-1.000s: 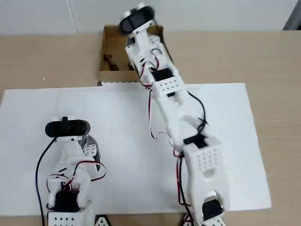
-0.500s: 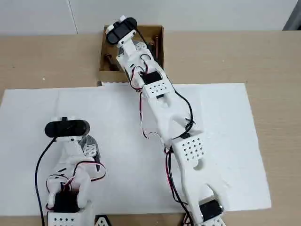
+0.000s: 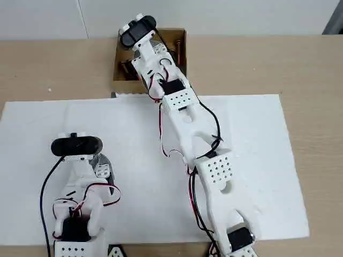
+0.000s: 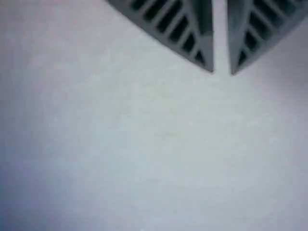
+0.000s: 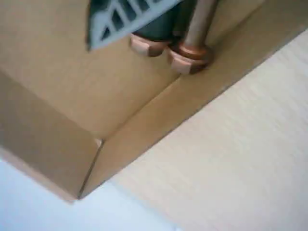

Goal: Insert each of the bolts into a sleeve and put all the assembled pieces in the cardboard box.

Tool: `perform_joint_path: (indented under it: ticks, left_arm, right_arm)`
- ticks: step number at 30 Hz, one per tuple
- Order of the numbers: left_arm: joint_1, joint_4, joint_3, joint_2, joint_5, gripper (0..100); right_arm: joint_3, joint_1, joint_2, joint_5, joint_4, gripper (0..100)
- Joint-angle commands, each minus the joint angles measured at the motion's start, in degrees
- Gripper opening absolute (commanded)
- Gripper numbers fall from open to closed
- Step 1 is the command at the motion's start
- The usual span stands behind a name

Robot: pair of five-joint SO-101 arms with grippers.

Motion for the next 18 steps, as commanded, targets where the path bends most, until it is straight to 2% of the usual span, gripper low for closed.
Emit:
perform_joint_path:
  ticks: [1,5,18]
  left_arm:
    - [-0.7,-1.3,-0.4,-0.7,-0.2,1]
    - [-0.9,-1.3,-0.3,-0.7,-0.3,1]
    - [-0.9,-1.3,-0.3,-0.7,-0.3,1]
  right_arm:
    - [-3.3,-0.4,-4.3,0.5,0.2,9.6]
    - [-3.2,-0.4,-7.0,0.5,5.1,0.0]
    - [-3.2,0.0,-26.7,0.3,27.5,0.2]
